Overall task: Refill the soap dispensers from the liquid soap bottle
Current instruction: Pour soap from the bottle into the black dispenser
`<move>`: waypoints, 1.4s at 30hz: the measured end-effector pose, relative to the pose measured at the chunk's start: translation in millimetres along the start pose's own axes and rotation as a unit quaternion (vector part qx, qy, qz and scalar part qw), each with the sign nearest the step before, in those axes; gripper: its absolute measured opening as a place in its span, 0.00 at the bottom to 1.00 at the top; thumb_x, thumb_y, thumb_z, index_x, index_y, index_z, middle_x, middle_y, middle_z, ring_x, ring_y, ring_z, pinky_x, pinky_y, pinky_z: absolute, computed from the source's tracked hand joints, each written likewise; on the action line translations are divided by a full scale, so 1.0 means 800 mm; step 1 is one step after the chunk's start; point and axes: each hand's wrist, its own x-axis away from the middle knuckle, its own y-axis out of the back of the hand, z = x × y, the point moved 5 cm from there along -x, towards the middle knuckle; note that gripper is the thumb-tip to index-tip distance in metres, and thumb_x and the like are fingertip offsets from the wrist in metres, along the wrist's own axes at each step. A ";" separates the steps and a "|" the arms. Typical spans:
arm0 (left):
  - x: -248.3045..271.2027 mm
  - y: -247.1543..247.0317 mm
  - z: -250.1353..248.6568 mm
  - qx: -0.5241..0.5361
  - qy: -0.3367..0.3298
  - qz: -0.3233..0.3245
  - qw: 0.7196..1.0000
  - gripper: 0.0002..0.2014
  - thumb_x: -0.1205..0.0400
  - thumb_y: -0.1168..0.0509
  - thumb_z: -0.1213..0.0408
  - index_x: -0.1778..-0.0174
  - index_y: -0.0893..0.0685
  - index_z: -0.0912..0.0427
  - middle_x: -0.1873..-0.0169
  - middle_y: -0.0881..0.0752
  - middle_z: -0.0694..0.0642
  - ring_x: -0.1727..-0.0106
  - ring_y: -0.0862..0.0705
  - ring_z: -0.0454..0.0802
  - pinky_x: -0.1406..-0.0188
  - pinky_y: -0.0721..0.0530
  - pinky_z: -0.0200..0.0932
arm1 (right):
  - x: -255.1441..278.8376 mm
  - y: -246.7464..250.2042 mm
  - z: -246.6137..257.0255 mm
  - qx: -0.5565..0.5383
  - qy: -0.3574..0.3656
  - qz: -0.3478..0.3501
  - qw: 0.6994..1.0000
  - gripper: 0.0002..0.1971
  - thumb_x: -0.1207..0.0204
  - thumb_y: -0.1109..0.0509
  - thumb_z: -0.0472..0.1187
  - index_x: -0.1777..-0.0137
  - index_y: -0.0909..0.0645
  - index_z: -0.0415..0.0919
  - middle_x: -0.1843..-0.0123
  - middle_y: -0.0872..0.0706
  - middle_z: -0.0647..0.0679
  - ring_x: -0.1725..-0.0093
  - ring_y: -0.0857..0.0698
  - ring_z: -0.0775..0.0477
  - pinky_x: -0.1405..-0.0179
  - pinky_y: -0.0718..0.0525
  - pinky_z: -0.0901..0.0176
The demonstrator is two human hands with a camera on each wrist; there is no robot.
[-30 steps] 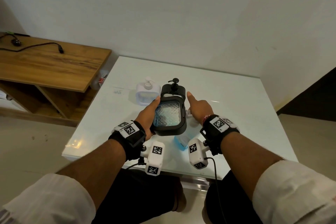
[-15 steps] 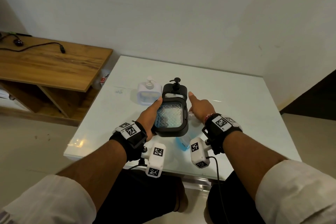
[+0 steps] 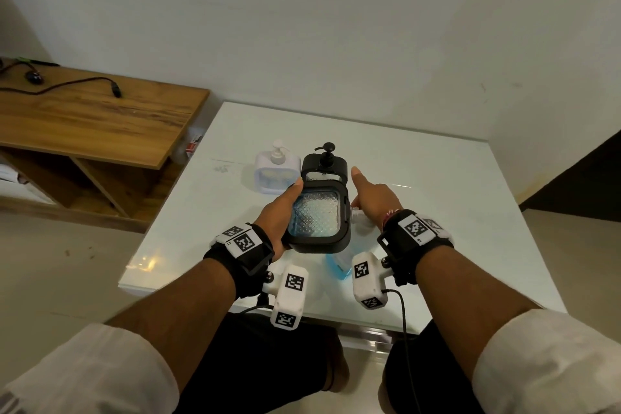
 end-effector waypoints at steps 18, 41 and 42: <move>0.009 -0.003 -0.005 0.010 0.009 0.013 1.000 0.28 0.12 0.41 0.39 0.28 0.15 0.56 0.36 0.10 0.61 0.34 0.12 0.61 0.32 0.15 0.56 | 0.010 -0.004 0.008 -0.007 0.007 0.049 0.999 0.41 0.20 0.52 0.72 0.39 0.15 0.36 0.44 0.18 0.43 0.44 0.22 0.43 0.43 0.31 0.53; 0.001 -0.001 0.000 0.012 0.017 0.021 1.000 0.29 0.13 0.40 0.38 0.26 0.16 0.56 0.35 0.10 0.61 0.32 0.13 0.62 0.23 0.22 0.62 | 0.004 -0.005 0.006 0.022 0.017 0.016 0.999 0.37 0.17 0.51 0.67 0.46 0.13 0.34 0.45 0.14 0.41 0.47 0.19 0.42 0.46 0.31 0.54; 0.002 0.000 0.001 0.008 0.019 0.020 1.000 0.29 0.13 0.39 0.38 0.27 0.15 0.56 0.35 0.10 0.61 0.32 0.13 0.62 0.22 0.22 0.63 | 0.007 -0.004 0.007 0.005 0.016 0.031 0.999 0.38 0.17 0.52 0.67 0.45 0.13 0.33 0.46 0.15 0.42 0.47 0.20 0.43 0.45 0.31 0.54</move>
